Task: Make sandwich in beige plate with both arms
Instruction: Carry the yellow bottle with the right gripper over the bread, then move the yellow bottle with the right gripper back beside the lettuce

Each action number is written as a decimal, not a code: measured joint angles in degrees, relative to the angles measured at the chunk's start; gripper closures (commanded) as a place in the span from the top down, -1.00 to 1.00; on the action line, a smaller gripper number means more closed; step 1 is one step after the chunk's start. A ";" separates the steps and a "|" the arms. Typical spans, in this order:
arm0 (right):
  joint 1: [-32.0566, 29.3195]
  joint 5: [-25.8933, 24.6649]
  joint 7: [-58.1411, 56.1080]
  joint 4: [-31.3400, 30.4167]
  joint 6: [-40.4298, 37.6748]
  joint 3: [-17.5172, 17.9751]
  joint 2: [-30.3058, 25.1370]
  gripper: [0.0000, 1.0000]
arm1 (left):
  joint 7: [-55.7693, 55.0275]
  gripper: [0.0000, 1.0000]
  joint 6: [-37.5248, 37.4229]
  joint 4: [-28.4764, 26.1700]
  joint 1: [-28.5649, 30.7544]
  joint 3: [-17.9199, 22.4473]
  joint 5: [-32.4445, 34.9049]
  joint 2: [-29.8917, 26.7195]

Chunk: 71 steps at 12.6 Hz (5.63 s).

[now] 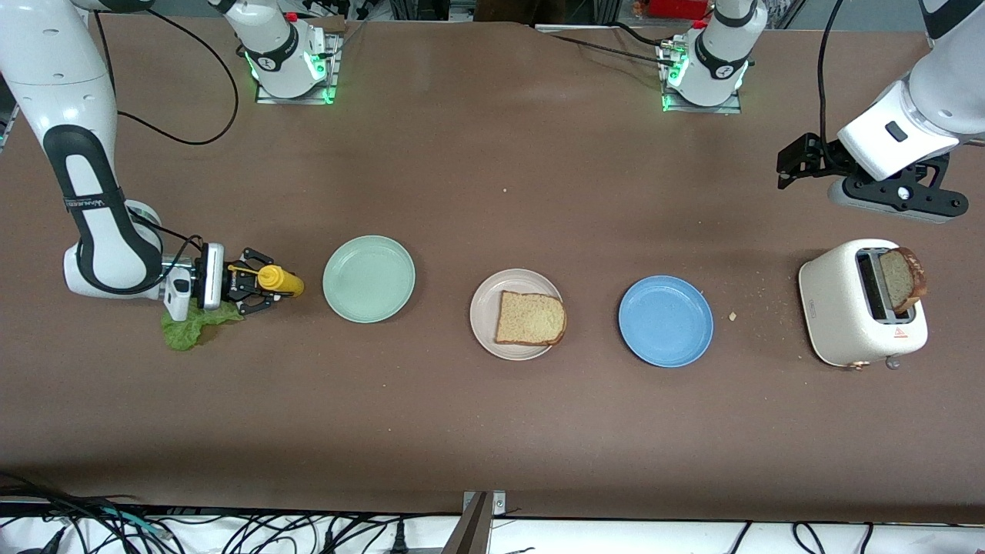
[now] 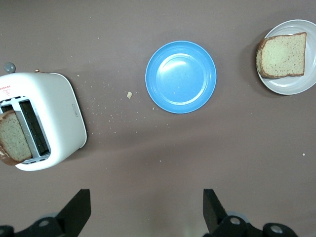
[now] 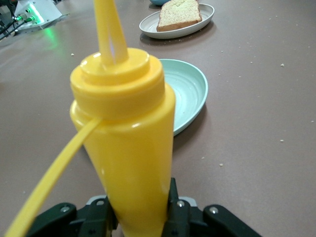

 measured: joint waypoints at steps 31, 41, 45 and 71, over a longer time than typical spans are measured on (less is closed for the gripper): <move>63.86 -83.78 109.14 31.98 -10.29 -12.12 8.76 -1.00 | 0.04 1.00 0.00 0.01 0.54 0.27 -0.02 0.00; 64.71 -83.78 109.00 41.96 -9.23 -14.23 17.68 -1.00 | 0.04 1.00 0.00 0.01 0.55 0.27 -0.03 0.00; 65.28 -83.68 109.00 42.52 -9.23 -15.00 18.19 -1.00 | 0.04 1.00 0.00 0.01 0.55 0.27 -0.03 0.00; 5.60 -18.74 10.25 20.26 -14.49 -3.01 4.36 -1.00 | 0.04 1.00 0.00 0.01 0.61 0.27 -0.05 0.00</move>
